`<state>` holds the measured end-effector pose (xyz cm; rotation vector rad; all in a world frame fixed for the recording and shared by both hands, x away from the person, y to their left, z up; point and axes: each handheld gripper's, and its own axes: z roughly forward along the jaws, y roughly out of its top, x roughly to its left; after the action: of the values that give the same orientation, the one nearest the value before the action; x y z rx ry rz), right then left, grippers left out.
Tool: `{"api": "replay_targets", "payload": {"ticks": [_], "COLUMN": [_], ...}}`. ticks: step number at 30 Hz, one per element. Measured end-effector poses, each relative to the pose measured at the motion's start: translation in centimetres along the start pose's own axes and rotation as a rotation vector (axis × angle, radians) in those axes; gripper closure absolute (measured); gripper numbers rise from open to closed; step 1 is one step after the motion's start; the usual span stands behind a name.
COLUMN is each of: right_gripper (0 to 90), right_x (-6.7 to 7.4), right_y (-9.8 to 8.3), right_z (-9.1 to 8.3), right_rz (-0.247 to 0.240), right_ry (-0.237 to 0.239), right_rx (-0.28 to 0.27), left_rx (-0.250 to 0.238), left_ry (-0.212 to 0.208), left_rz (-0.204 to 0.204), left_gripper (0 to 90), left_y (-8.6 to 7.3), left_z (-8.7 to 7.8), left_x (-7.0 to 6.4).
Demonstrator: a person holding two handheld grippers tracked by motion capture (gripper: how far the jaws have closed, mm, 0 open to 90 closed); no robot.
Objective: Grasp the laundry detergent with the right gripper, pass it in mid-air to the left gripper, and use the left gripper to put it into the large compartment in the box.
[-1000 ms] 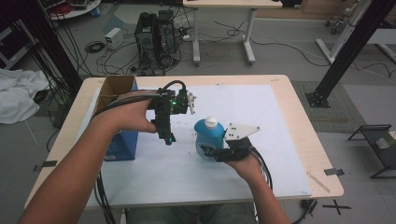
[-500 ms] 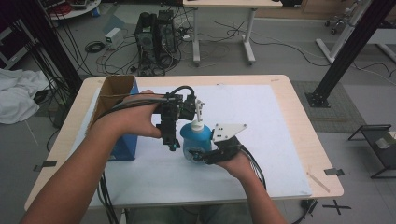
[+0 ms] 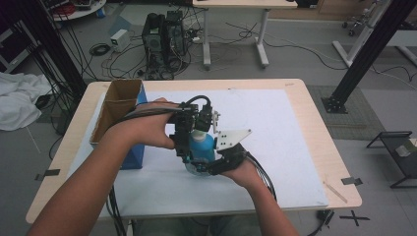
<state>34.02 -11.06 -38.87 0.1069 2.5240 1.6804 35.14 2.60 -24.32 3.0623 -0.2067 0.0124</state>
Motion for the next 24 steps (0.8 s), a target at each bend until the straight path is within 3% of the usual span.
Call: {"api": "replay_targets", "payload": {"ticks": [1, 2, 3, 4, 10, 12, 13, 16, 17, 19, 23, 24], "right_gripper": [44.7, 44.7, 44.7, 44.7, 44.7, 44.7, 44.7, 44.7, 44.7, 44.7, 44.7, 44.7], "right_x": [0.0, 0.0, 0.4, 0.2, 0.3, 0.2, 0.3, 0.3, 0.3, 0.5, 0.5, 0.2], "right_y": [0.1, 0.2, 0.2, 0.2, 0.3, 0.3, 0.4, 0.4, 0.5, 0.6, 0.7, 0.7], "right_z": [0.2, 0.3, 0.3, 0.4, 0.8, 0.9, 0.9, 1.0, 1.0, 1.0, 0.9, 1.2], "right_rz": [-0.001, -0.005, 0.043, 0.016, 0.025, -0.001, 0.021, 0.004, 0.006, 0.028, 0.018, -0.023], "right_ry": [0.001, 0.007, 0.025, 0.022, 0.037, 0.037, 0.038, 0.041, 0.042, 0.045, 0.047, 0.065], "right_rx": [-0.008, -0.025, 0.005, 0.009, -0.001, -0.003, -0.005, -0.003, -0.004, -0.007, -0.008, -0.043], "left_rx": [-0.005, -0.001, -0.002, 0.005, 0.015, 0.023, 0.022, 0.026, 0.033, 0.036, 0.038, 0.040], "left_ry": [-0.015, -0.010, -0.009, -0.005, -0.012, -0.010, -0.011, 0.002, -0.002, -0.008, 0.000, -0.001], "left_rz": [-0.020, -0.005, 0.002, 0.004, 0.003, 0.006, 0.008, 0.018, 0.000, 0.009, -0.018, -0.004], "left_gripper": [3.7, 3.7, 3.7, 3.7, 3.7, 3.7, 3.7, 3.7, 3.7, 4.9, 7.8, 9.6], "left_y": [0.0, 0.1, 0.1, 0.2, 0.2, 0.2, 0.2, 0.2, 0.2, 0.2, 0.2, 0.2], "left_z": [0.1, 0.1, 0.1, 0.1, 0.4, 0.5, 0.6, 0.7, 0.7, 0.8, 0.9, 0.8], "left_x": [-0.2, -0.1, -0.1, -0.2, -0.5, -0.5, -0.6, -0.5, -0.6, -0.5, -0.6, -0.6]}}
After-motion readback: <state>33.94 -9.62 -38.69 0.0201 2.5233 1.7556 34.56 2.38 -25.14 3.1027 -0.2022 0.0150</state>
